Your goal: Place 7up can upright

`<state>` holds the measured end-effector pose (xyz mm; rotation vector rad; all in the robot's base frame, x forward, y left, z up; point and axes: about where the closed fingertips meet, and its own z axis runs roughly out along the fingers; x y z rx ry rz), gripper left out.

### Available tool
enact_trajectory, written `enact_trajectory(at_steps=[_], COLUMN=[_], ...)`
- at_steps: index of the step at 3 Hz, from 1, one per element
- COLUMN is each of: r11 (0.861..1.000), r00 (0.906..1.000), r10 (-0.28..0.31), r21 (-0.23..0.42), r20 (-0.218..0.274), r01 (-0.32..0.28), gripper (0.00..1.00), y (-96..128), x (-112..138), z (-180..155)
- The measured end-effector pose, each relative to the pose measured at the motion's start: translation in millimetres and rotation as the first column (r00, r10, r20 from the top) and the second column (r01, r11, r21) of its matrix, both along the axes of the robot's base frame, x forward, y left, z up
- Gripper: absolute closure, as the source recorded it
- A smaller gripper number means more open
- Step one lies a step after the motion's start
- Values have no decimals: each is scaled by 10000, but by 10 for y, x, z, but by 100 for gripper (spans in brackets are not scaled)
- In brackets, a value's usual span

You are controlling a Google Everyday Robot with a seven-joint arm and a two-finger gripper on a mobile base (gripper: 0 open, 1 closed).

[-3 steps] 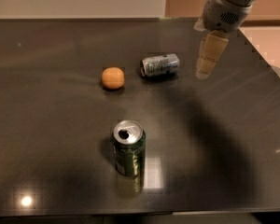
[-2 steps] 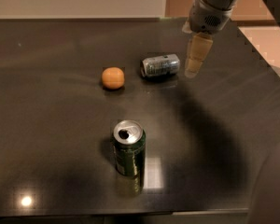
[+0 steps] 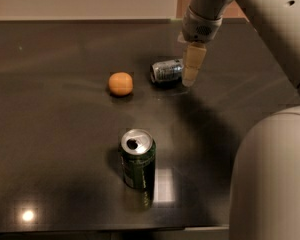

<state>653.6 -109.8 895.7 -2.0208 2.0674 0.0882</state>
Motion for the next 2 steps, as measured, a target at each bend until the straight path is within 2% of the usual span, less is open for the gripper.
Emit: enact_trajectory(at_steps=[2], r11=[9969], r00=[9970], r10=[716], r21=[-301], r20=[-304], r01=[-726], gripper=[0], y=[303], x=[126], z=[-212])
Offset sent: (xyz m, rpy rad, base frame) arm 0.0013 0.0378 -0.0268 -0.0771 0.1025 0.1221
